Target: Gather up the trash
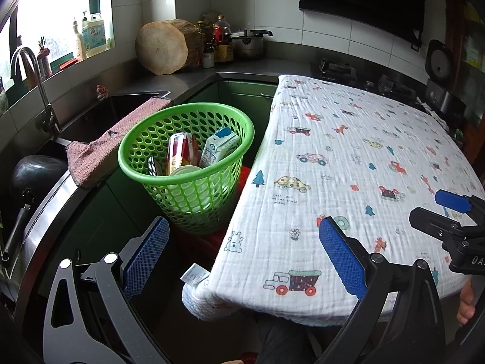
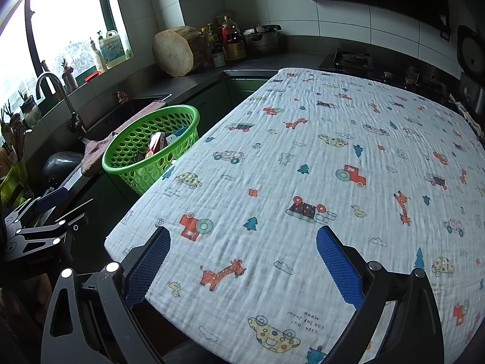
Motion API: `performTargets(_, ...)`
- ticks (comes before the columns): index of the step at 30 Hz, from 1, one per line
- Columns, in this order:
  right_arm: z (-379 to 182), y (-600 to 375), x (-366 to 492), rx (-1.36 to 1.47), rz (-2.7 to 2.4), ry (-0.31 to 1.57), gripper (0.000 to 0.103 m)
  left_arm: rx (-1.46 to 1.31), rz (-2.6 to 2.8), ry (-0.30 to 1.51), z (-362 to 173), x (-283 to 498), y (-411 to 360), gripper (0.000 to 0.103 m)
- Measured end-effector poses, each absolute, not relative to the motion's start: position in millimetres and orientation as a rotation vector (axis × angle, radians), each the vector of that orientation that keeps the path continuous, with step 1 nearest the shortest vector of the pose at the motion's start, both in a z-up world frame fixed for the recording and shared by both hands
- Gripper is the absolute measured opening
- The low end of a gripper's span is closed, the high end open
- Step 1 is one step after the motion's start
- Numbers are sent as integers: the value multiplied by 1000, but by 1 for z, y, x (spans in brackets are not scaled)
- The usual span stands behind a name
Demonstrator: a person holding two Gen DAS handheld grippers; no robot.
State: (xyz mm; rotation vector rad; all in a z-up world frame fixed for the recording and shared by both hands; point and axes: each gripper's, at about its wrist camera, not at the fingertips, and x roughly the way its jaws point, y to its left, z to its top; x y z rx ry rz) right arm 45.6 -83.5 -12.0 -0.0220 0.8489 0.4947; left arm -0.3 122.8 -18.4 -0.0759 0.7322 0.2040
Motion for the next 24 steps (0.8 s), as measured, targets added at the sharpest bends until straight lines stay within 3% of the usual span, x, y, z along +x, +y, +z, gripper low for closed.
performTargets(24,-14,-84,44,-22,493,854,94,-75,207,737,-20,-1,123,98)
